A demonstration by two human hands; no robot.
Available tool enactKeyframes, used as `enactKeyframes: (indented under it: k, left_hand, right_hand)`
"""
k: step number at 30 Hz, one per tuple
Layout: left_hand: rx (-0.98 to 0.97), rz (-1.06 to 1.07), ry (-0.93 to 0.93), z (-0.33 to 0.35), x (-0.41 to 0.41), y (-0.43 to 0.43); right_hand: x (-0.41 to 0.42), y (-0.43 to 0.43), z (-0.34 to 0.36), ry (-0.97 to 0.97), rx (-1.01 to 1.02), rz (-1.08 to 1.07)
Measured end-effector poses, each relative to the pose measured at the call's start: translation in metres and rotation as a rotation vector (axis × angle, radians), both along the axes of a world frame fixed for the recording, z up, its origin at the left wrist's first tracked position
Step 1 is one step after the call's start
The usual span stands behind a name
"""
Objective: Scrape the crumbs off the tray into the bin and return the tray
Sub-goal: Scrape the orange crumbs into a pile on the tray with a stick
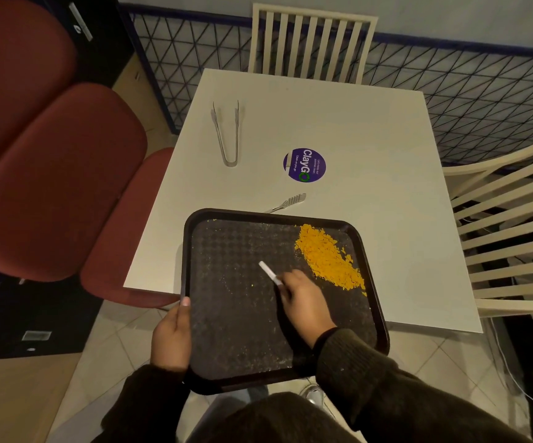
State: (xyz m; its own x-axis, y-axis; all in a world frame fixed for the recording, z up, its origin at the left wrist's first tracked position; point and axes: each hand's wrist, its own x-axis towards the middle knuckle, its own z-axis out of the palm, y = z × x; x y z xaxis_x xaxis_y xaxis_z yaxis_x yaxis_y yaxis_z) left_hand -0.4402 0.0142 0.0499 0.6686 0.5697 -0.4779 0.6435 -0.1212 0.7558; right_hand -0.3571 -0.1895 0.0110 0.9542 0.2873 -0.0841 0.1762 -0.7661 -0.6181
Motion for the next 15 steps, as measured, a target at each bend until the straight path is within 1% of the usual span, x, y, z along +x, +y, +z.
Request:
enactKeyframes:
  k: [2,5,10,15]
  left_hand:
    - [0.003,-0.009,-0.005,0.001,0.001,0.0]
    - [0.004,-0.02,-0.01,0.004,0.001,-0.001]
    - [-0.031,-0.08,-0.039,0.008,0.004,0.002]
    - [-0.187,-0.162,0.001,0.003,0.011,0.016]
  right_hand:
    - [-0.004,0.008,-0.003,-0.008,-0.015,0.035]
    - [0.005,0.003,-0.004,-0.011,-0.034,-0.016]
    - [0.035,-0.025,-0.002,0.031,-0.071,-0.236]
    - [0.057,-0.053,0.0,0.002,-0.083,-0.464]
